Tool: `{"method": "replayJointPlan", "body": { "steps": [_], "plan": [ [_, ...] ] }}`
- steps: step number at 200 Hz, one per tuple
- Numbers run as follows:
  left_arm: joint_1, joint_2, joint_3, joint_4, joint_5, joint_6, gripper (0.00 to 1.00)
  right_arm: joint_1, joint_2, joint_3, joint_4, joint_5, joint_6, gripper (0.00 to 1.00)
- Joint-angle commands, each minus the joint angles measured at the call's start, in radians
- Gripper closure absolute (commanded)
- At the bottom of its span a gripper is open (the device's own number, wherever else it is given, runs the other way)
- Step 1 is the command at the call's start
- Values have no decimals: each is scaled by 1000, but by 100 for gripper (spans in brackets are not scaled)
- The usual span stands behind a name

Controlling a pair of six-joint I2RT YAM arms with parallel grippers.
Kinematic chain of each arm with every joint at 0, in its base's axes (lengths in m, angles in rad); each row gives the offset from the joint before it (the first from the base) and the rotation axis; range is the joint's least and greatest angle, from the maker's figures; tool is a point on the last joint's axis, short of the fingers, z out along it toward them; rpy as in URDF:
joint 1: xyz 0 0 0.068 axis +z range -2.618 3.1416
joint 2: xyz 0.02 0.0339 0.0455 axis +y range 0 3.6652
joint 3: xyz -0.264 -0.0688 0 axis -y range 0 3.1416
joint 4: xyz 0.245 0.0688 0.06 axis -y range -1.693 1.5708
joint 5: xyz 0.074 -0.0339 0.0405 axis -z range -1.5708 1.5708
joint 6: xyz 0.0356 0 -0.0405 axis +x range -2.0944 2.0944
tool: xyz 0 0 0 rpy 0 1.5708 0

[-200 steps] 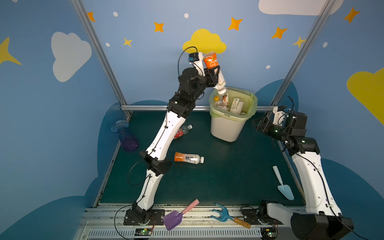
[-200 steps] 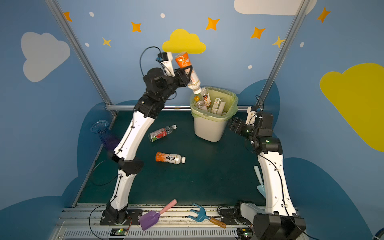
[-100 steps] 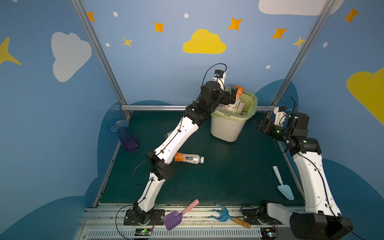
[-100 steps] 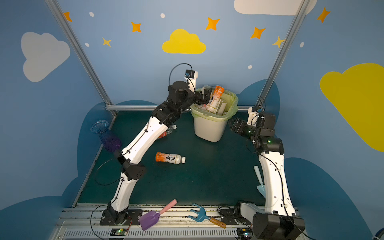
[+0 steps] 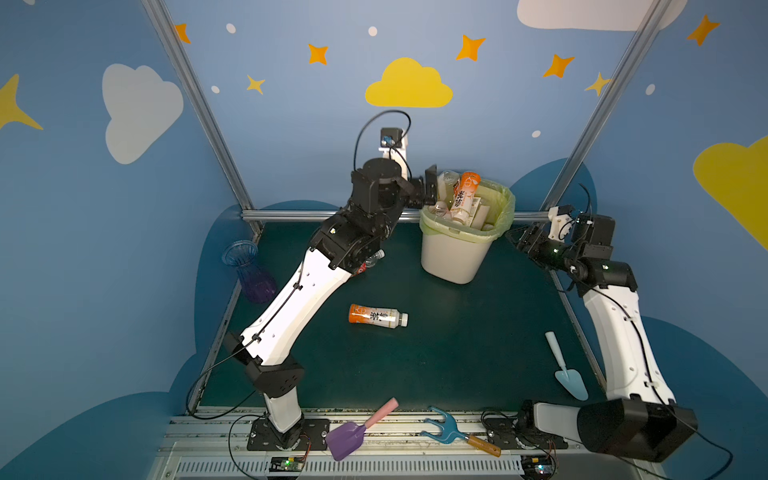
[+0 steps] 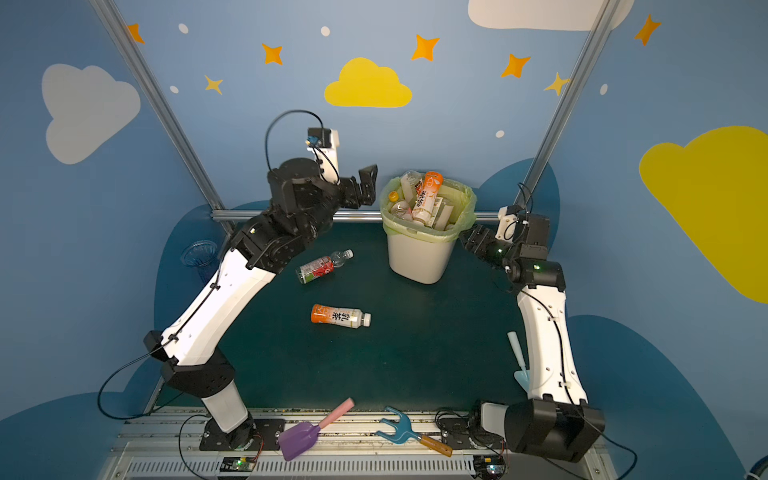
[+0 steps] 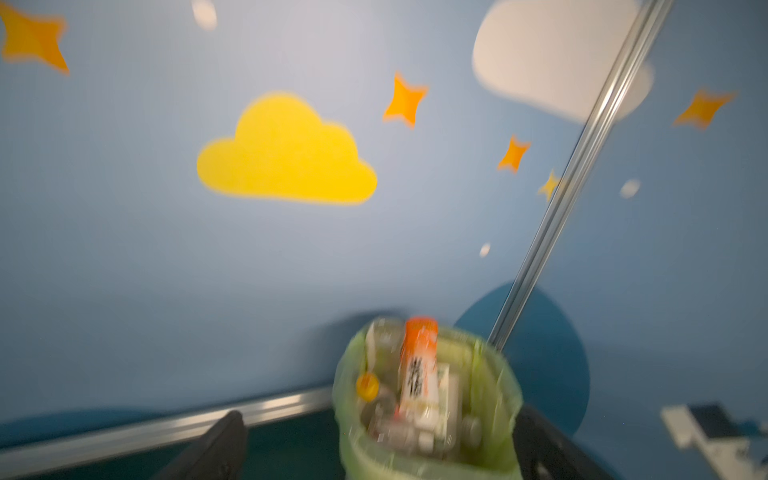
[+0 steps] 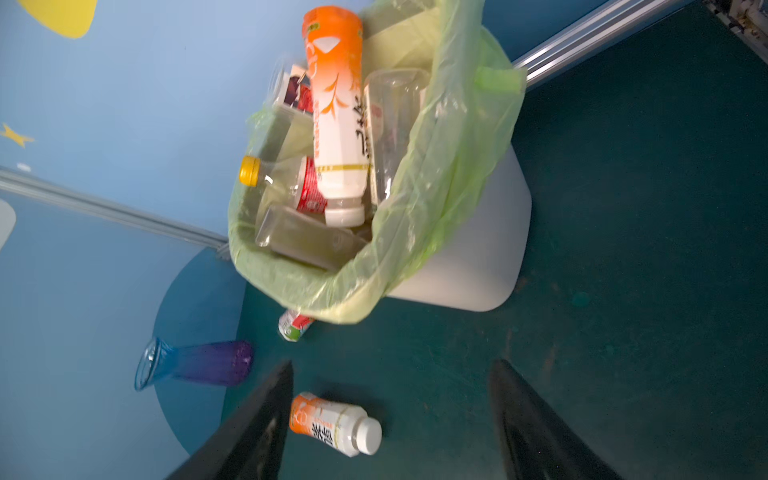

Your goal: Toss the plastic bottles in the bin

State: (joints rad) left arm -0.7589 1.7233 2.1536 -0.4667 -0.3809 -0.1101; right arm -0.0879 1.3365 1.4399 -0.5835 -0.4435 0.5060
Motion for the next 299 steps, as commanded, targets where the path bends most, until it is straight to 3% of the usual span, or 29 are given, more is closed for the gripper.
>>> {"method": "replayJointPlan", "body": {
  "steps": [1, 52, 81, 98, 114, 187, 299],
  "plan": [
    [11, -127, -217, -12, -55, -61, 0, -13, 93, 78, 35, 8, 34, 31],
    [110, -463, -663, -34, -104, -252, 0, -16, 300, 235, 72, -64, 73, 35],
    [168, -614, -826, -109, -121, -328, 0, -13, 395, 318, 50, -82, 67, 35],
    [194, -667, -881, -158, -130, -357, 0, -9, 459, 392, 1, -94, 49, 42],
    [213, -697, -910, -189, -127, -376, 0, -3, 510, 470, -52, -100, 28, 49],
    [255, -687, -917, -170, -83, -366, 0, 17, 748, 898, -440, -94, -127, 64],
    [280, -651, -891, -181, -47, -367, 0, 7, 847, 1063, -578, -309, -168, 83]
  ]
}}
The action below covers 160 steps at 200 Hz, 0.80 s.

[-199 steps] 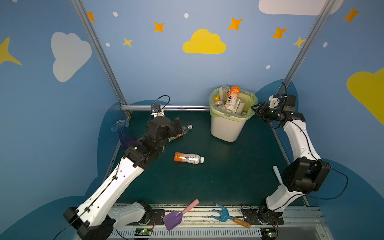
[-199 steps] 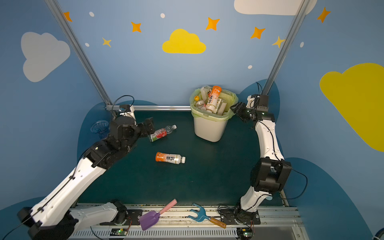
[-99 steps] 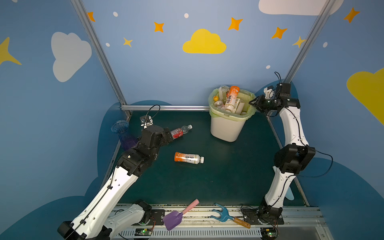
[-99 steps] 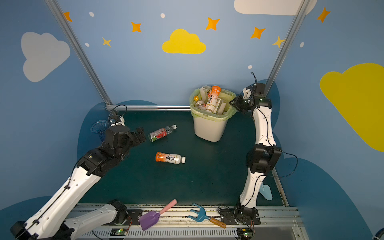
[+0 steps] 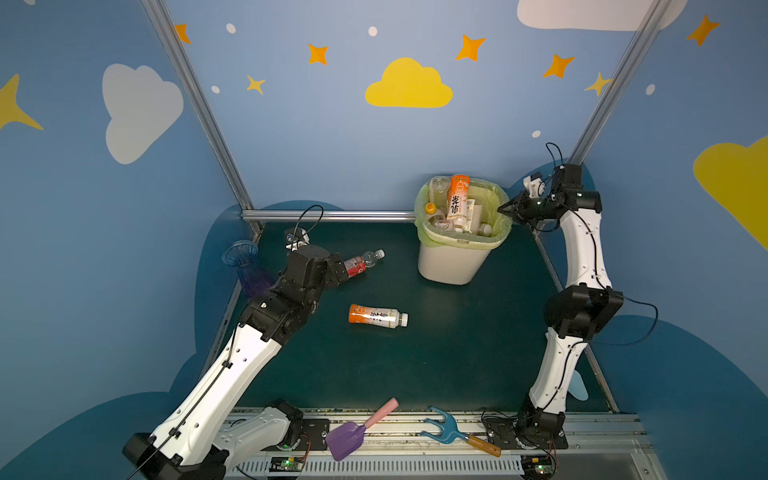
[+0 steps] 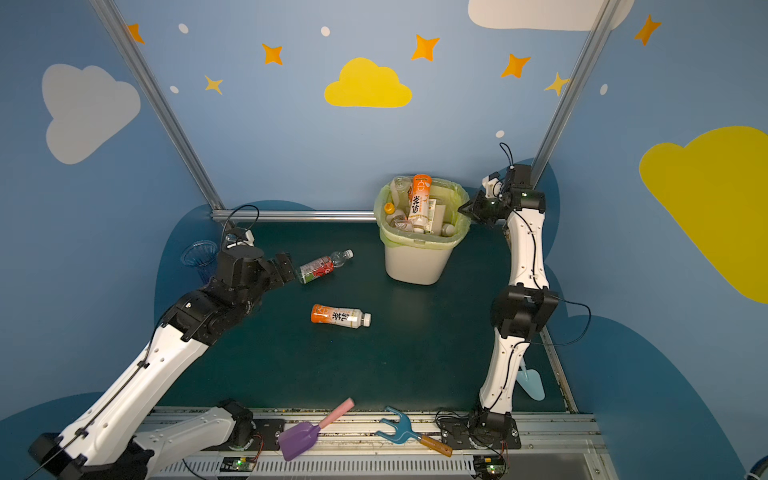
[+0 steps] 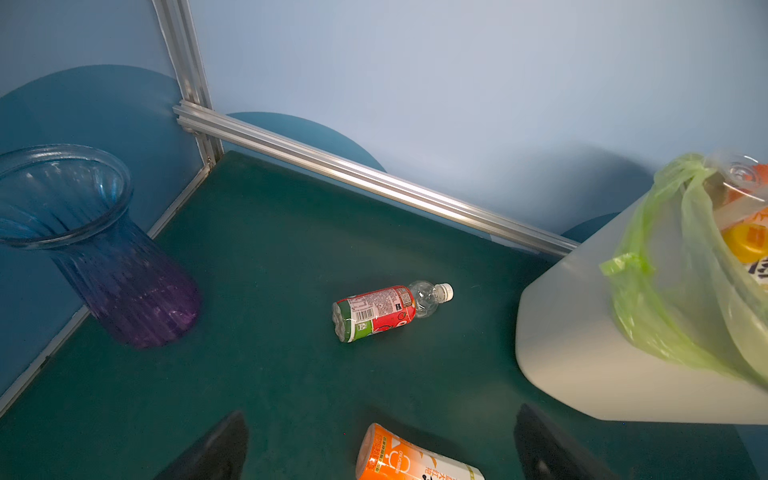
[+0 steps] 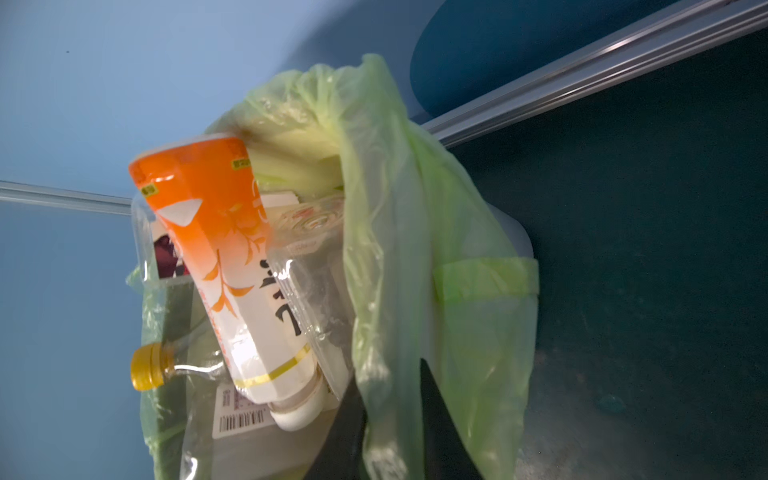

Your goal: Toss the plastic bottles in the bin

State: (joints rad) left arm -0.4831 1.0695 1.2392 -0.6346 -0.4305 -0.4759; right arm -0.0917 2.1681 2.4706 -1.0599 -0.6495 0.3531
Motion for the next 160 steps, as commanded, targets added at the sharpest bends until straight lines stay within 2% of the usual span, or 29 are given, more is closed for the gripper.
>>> {"method": "replayJointPlan", "body": {
  "steps": [1, 61, 87, 118, 160],
  "plan": [
    [5, 3, 23, -13, 2, -1, 0, 11, 15, 32, -102, -103, -15, 83],
    [8, 17, 23, -11, 1, -10, 0, 60, -30, 36, -103, -113, 22, 83],
    [7, 26, 25, -12, 7, -13, 0, 64, -17, 41, -68, -169, 90, 85],
    [7, 23, 17, -13, 8, -21, 0, 76, 23, 79, -85, -249, 110, 86],
    [9, 21, 8, -25, 0, -24, 0, 120, -2, 68, -100, -262, 107, 84]
  ]
}}
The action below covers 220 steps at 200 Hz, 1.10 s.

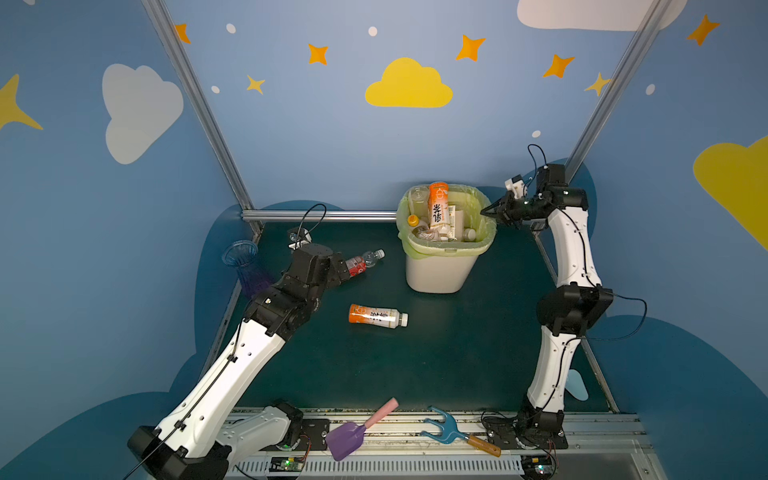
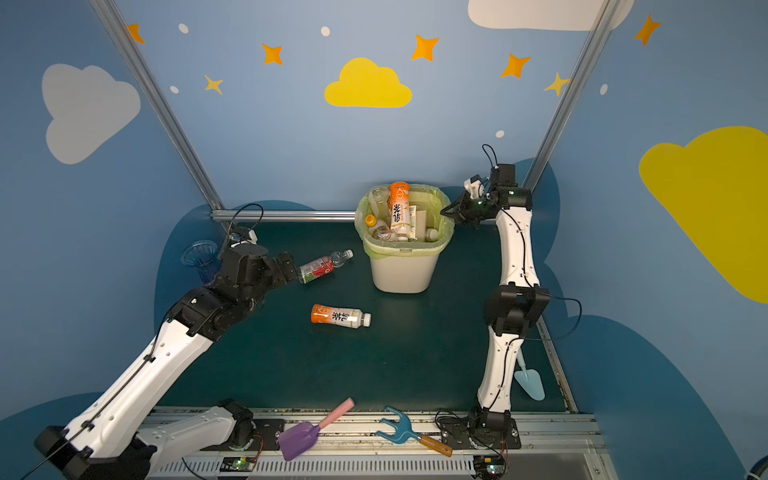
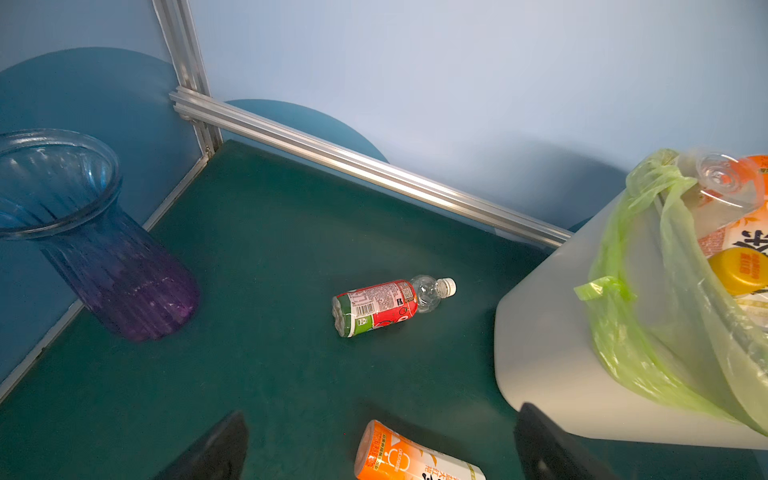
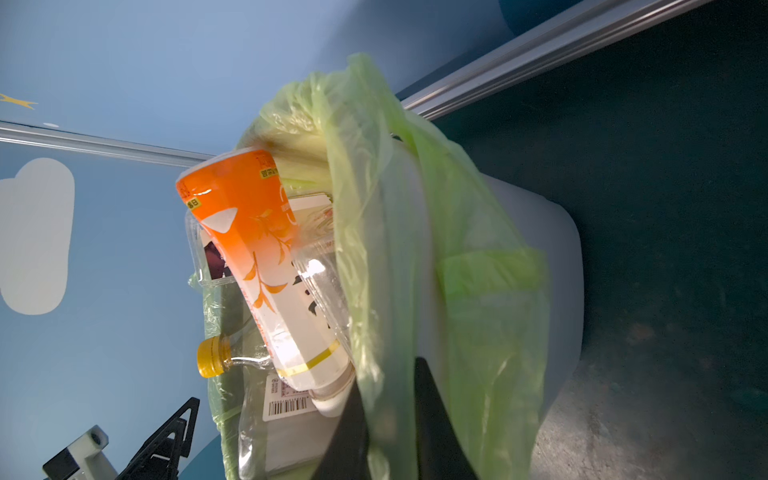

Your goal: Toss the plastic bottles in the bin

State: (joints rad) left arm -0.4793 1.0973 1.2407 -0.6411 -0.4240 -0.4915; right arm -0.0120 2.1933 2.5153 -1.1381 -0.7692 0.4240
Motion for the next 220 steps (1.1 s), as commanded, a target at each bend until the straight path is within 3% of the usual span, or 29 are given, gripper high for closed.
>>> {"method": "replayJointPlan", "body": {
  "steps": [1, 56, 87, 105, 120, 136, 146, 185, 220],
  "plan": [
    [6, -7, 6, -18, -6, -9, 0, 41, -27, 22, -20, -144, 36, 84],
    [7, -9, -5, -19, -2, -15, 0, 105, -63, -78, 22, -177, 53, 84],
    [7, -23, -19, -26, -2, -19, 0, 99, -102, -145, 49, -125, 36, 82],
    [8, -29, -28, -36, 7, -28, 0, 85, -114, -135, 36, -90, 3, 69],
    [10, -35, -36, -44, 19, -41, 0, 69, -127, -130, 34, -73, -22, 47],
    [10, -40, -42, -54, 26, -59, 0, 53, -154, -136, 62, -74, -46, 31],
    [10, -44, -50, -59, 27, -68, 0, 46, -178, -144, 95, -76, -56, 27],
    [14, -3, -24, -155, 21, -76, 0, 42, -291, -150, 178, -31, -141, 26],
    [67, -10, -62, -168, 127, -180, 0, 127, -409, -175, 122, 10, -352, 29]
  ]
}}
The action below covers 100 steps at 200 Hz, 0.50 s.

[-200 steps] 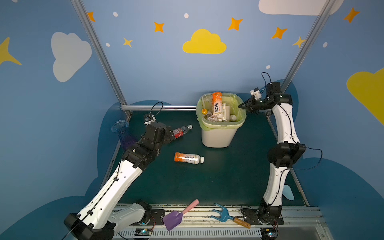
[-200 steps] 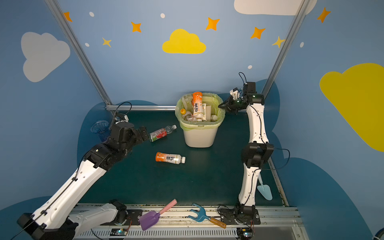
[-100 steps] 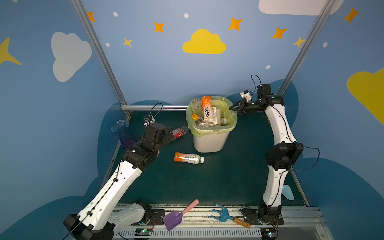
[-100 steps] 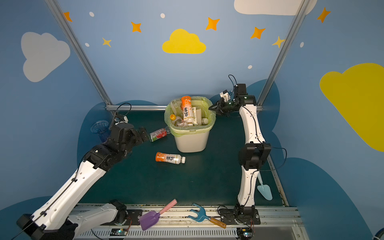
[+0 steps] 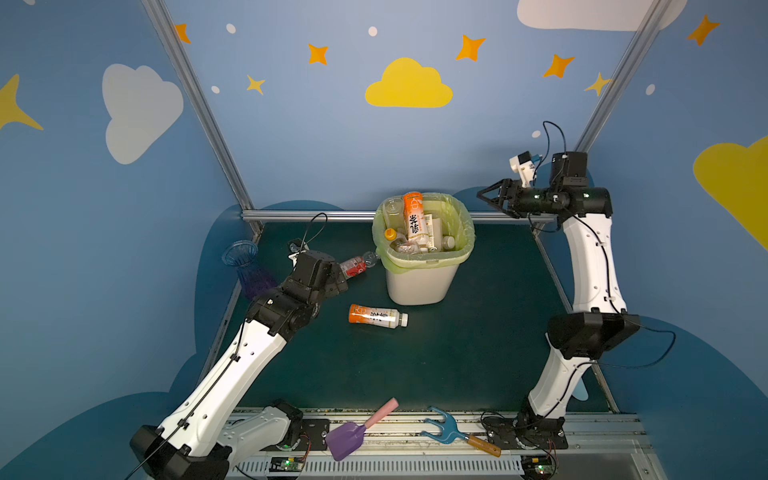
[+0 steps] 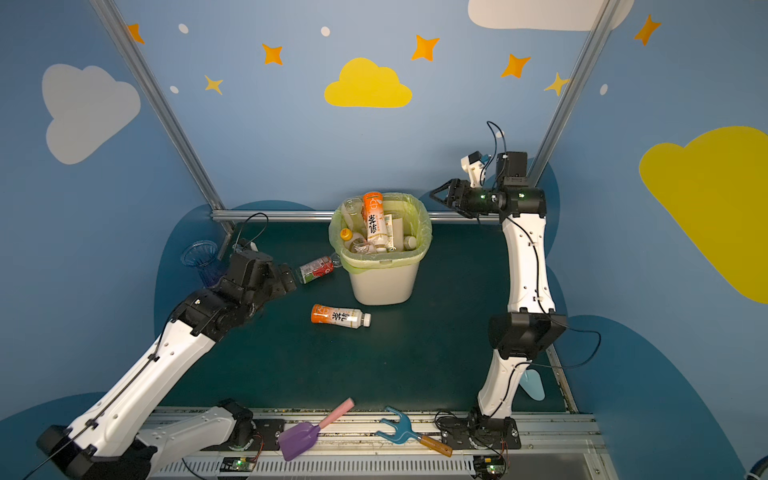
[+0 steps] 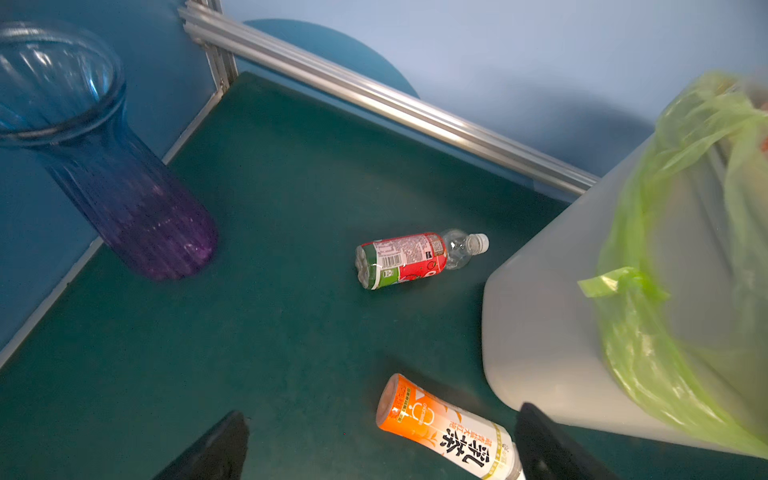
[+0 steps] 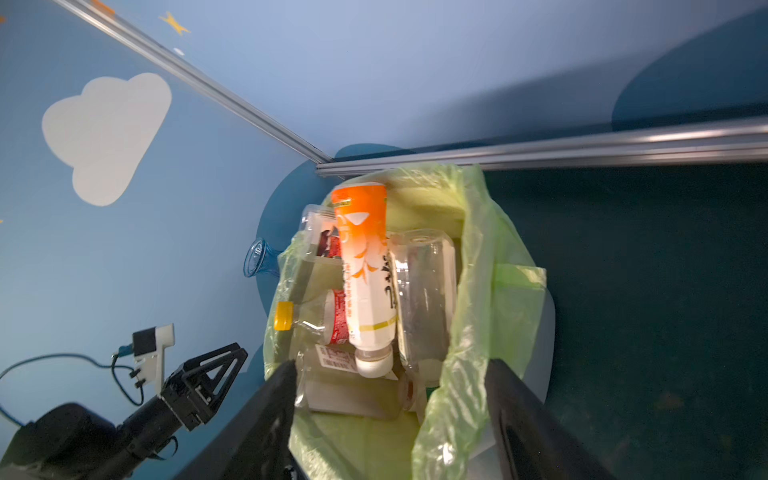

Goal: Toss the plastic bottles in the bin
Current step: 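Release the bin and lower right gripper to the other orange tea bottle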

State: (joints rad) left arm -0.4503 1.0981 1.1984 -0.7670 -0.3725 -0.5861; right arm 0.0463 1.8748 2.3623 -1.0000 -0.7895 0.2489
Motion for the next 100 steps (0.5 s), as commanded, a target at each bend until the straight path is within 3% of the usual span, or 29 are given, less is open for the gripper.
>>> {"method": "replayJointPlan", "body": {
  "steps": [1, 22, 50, 100],
  "plan": [
    [40, -10, -23, -42, 78, -90, 0, 73, -94, -26, -17, 30, -182, 29],
    [80, -10, -73, -51, 145, -159, 0, 210, -193, -127, -26, 54, -327, 30],
    [153, 1, -151, -72, 273, -221, 0, 496, -332, -348, -4, 182, -514, 31],
    [251, -116, -365, 26, 394, -332, 0, 826, -404, -713, 131, 362, -548, 32]
  ]
}}
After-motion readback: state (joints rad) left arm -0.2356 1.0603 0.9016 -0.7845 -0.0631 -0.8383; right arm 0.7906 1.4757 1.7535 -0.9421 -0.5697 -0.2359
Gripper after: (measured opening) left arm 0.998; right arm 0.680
